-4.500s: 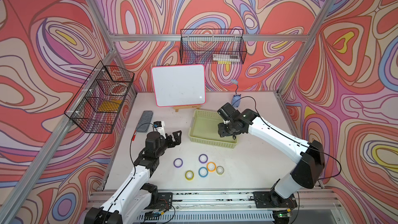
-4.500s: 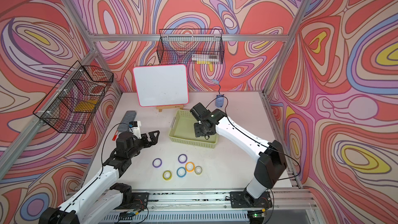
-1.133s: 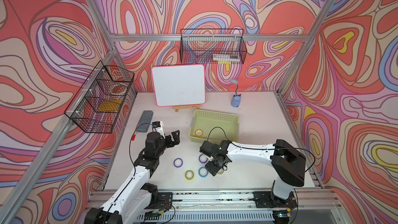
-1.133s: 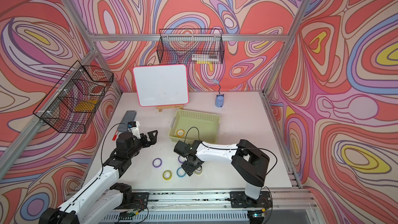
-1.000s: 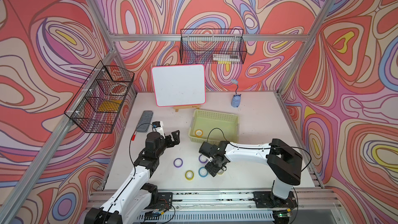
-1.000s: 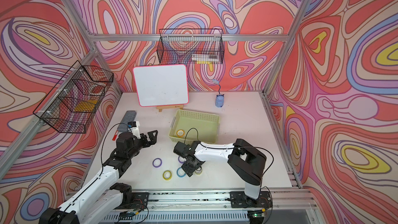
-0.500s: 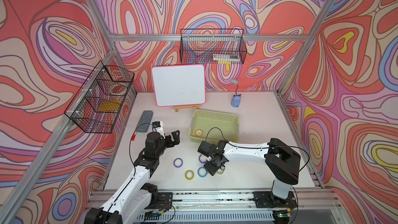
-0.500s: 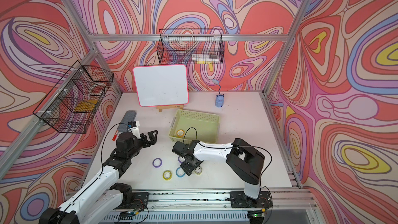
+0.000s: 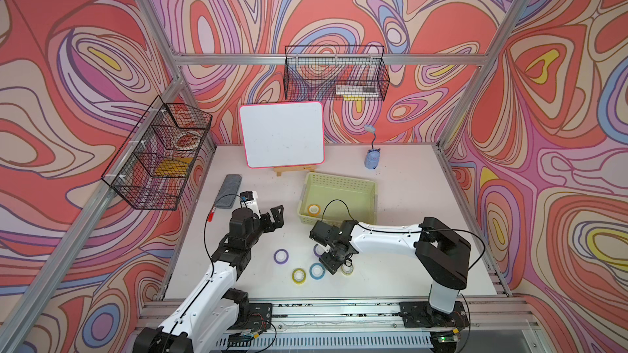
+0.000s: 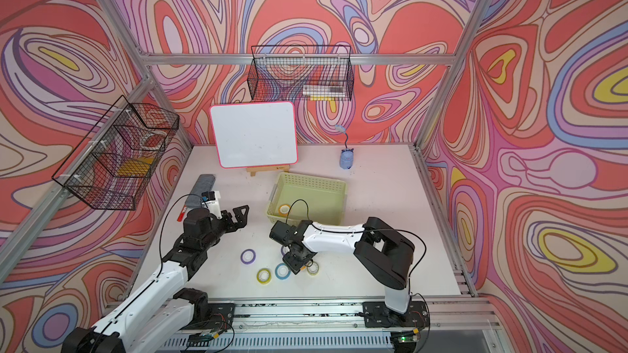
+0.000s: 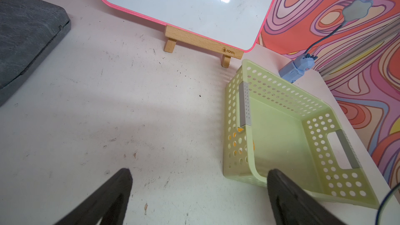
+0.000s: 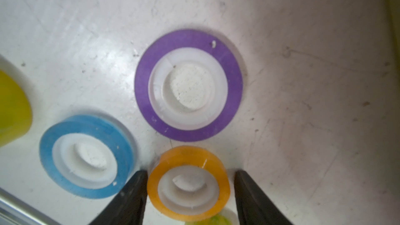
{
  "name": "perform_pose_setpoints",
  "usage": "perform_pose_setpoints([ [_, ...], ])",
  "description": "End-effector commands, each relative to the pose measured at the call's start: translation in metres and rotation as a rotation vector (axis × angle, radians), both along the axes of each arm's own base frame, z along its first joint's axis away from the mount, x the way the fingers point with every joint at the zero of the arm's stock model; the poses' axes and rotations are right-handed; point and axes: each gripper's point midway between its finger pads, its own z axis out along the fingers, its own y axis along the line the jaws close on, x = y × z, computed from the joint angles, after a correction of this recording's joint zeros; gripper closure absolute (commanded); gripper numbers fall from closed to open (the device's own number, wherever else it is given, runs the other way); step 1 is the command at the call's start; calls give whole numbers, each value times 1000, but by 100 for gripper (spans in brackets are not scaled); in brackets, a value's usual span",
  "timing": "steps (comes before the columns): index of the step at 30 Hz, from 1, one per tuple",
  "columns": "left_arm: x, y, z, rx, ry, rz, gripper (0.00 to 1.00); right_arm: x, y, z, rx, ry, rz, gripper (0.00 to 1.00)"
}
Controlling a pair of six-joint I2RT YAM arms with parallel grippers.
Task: Put the transparent tape into the storage box
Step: Pick up the tape at the center of the board.
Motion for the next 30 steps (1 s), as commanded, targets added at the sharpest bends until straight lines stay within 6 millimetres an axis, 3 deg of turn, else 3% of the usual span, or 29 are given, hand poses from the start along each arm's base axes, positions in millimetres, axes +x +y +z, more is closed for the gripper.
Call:
perform_pose_setpoints([
  [1, -2, 1, -7, 23, 14, -6, 1, -7, -1, -10, -17, 34, 4, 41],
  [7, -3, 0, -7, 21, 15, -6, 1, -9, -7, -5, -28, 33, -15, 42],
  [12, -3, 0, -7, 20, 15, -6, 1, -5, -5, 14, -6, 8, -25, 43],
  [21, -3, 1, -7, 23, 17, -5, 1, 7, 8, 72, 78, -63, -35, 44],
  [27, -2, 1, -7, 24, 16, -5, 1, 28, 19, 111, 132, -146, -34, 45],
  [30, -3, 0, -7, 25, 16, -7, 1, 49, 21, 125, 152, -178, -56, 46],
])
